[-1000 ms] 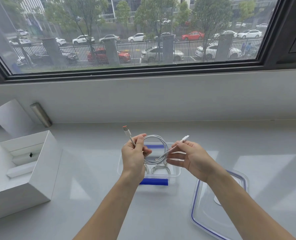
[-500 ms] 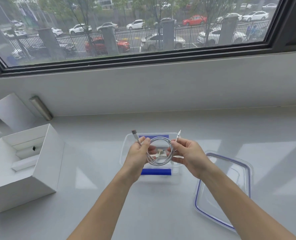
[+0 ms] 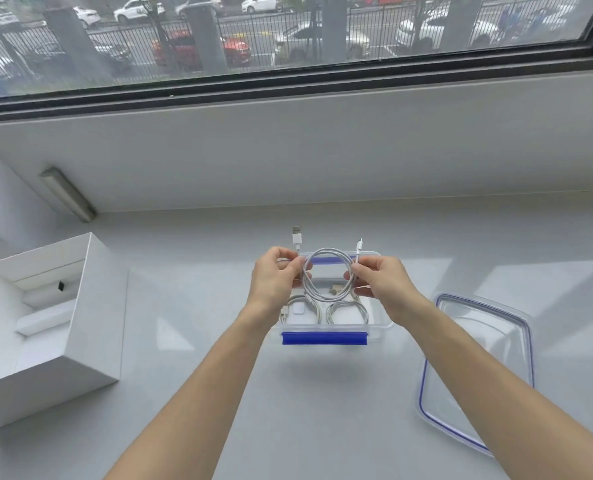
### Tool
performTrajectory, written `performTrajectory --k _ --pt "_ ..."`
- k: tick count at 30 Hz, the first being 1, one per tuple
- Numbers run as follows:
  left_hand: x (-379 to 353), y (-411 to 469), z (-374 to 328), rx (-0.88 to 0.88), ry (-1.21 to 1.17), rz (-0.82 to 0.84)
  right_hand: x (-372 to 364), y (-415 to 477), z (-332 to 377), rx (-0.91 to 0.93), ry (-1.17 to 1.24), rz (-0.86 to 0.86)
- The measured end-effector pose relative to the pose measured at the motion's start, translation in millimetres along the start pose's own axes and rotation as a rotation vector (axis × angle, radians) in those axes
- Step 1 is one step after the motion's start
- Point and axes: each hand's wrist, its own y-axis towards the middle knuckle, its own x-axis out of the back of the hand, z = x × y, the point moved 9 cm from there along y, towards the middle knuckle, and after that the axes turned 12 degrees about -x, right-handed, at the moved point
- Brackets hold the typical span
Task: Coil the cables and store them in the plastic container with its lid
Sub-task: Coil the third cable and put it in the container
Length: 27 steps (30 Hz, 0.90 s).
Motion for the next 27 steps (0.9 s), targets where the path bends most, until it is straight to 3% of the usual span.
performTrajectory --k 6,14,27 --pt "-4 36 51 0.070 0.201 0.043 1 43 -30 -0.107 -0.059 -0.203" --pt "-23 45 113 0.137 0.444 0.209 -2 82 -82 -0.297 -0.293 -0.292" --pt "-32 66 121 0.092 0.730 0.268 -12 106 -82 -0.257 -0.647 -0.387"
